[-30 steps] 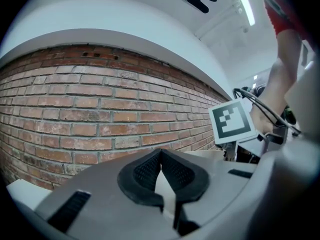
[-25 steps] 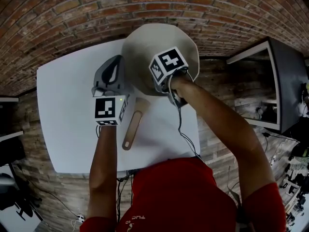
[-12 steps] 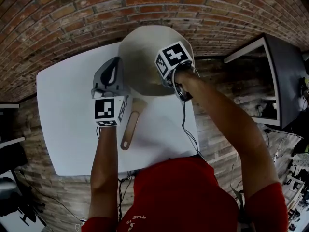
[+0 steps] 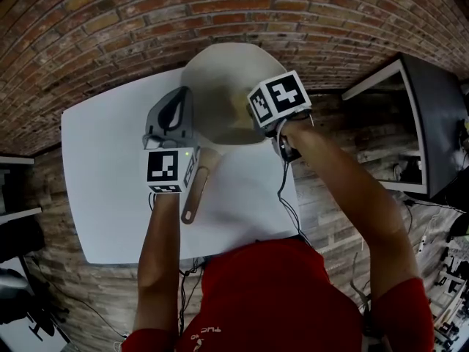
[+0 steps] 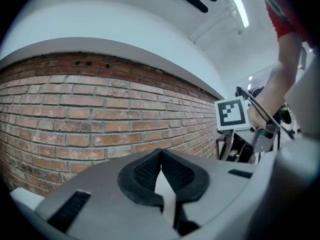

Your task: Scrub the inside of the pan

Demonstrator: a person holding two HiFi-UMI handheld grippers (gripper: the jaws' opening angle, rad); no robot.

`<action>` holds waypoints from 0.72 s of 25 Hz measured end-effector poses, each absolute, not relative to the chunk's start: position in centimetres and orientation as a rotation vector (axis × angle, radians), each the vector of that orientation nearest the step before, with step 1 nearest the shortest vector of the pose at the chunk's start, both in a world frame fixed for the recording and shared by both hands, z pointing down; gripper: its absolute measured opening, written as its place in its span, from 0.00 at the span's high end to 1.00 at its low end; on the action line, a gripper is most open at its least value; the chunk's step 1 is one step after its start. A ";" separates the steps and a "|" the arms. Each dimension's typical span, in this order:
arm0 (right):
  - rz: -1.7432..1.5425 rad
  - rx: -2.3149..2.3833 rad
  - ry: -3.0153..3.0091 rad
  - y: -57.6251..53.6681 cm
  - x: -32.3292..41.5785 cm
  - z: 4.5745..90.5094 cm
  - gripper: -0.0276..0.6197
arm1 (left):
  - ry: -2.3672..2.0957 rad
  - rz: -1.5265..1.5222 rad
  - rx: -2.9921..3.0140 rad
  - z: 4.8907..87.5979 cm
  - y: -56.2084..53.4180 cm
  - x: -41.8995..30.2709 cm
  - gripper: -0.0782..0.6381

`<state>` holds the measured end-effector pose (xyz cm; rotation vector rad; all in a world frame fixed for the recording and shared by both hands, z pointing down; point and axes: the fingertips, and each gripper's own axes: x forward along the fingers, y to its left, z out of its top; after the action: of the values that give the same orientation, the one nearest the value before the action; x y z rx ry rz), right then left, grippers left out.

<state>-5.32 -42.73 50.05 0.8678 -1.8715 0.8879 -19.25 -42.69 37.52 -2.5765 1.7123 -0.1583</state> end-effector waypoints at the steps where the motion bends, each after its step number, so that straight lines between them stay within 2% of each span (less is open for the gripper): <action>1: 0.858 0.891 -1.925 -42.8 -5.3 48.9 0.88 | 1.705 -0.155 -2.576 37.0 -42.5 -18.9 0.87; 11: 0.464 1.134 -2.672 -39.3 -5.5 34.1 0.88 | 1.618 -0.055 -2.634 30.4 -38.3 -14.4 0.87; 18: 0.053 1.226 -2.888 -33.8 -4.0 27.7 0.88 | 1.540 0.034 -2.648 25.9 -33.8 -11.9 0.87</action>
<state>-4.04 -33.85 27.66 1.2264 -2.8878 0.0529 -11.86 -33.85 25.86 -2.6480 1.5401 0.0339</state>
